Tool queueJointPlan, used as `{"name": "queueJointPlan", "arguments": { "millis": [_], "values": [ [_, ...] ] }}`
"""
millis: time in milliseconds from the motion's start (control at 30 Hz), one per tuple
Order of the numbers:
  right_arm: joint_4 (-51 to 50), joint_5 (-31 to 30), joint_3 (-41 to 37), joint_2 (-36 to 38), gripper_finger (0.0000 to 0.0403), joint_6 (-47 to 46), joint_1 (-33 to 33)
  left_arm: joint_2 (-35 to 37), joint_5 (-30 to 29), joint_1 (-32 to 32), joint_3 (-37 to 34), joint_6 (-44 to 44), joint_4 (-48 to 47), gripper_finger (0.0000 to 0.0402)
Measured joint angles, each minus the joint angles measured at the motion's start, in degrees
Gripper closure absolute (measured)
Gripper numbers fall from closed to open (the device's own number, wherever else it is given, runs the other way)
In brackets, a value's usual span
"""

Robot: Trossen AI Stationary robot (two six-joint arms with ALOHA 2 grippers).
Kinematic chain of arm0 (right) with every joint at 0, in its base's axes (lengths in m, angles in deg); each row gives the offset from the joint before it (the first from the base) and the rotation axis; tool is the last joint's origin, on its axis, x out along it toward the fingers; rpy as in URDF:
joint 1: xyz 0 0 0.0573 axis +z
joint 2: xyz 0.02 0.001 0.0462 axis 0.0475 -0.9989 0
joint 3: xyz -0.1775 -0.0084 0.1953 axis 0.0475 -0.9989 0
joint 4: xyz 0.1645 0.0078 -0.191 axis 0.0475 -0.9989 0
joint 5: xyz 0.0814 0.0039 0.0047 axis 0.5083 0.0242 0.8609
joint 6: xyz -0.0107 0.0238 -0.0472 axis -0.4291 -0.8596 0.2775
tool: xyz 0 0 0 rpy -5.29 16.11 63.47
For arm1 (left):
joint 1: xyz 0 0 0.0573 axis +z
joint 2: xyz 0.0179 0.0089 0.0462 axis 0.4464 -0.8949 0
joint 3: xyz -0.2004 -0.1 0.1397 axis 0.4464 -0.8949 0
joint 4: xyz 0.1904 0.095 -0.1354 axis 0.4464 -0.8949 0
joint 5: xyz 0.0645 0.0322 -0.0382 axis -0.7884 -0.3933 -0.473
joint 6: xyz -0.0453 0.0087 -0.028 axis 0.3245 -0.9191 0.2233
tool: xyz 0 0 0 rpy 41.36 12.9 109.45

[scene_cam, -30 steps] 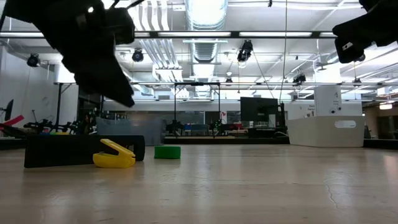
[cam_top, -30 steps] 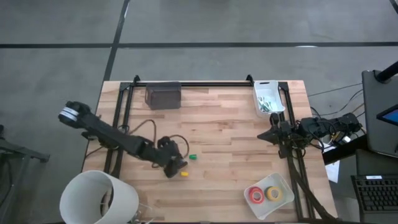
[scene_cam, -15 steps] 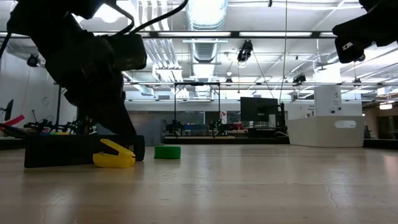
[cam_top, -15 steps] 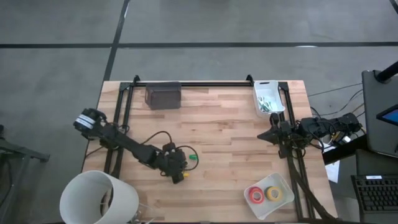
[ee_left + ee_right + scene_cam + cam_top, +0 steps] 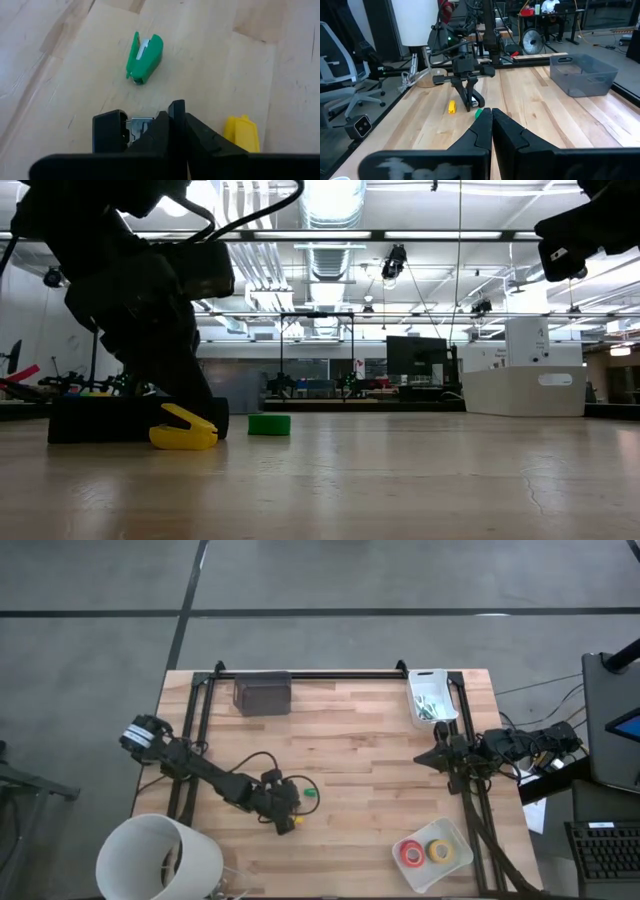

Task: Pick and place Stapler, Stapler remover, tape
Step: Put the large black stapler into the black bin

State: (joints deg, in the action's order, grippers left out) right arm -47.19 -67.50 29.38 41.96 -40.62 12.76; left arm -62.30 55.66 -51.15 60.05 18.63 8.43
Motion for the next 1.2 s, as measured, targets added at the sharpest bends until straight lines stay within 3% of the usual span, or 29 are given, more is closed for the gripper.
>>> {"name": "queueJointPlan", "arguments": {
  "millis": [267,633,1200],
  "values": [
    [0.0,0.02,0.0,0.0,0.0394,-0.02,0.0,0.79,-3.62,0.22,-0.07,-2.0,-0.44,0.0364],
    [0.0,0.01,0.0,0.0,0.0394,0.0,-0.01,7.9,-10.37,3.08,-0.04,-4.46,-3.85,0.0362],
    [0.02,0.02,0.0,-0.02,0.0394,0.0,0.0,23.58,-14.11,16.2,-0.07,-15.49,-15.05,0.0361]
  ]
}}
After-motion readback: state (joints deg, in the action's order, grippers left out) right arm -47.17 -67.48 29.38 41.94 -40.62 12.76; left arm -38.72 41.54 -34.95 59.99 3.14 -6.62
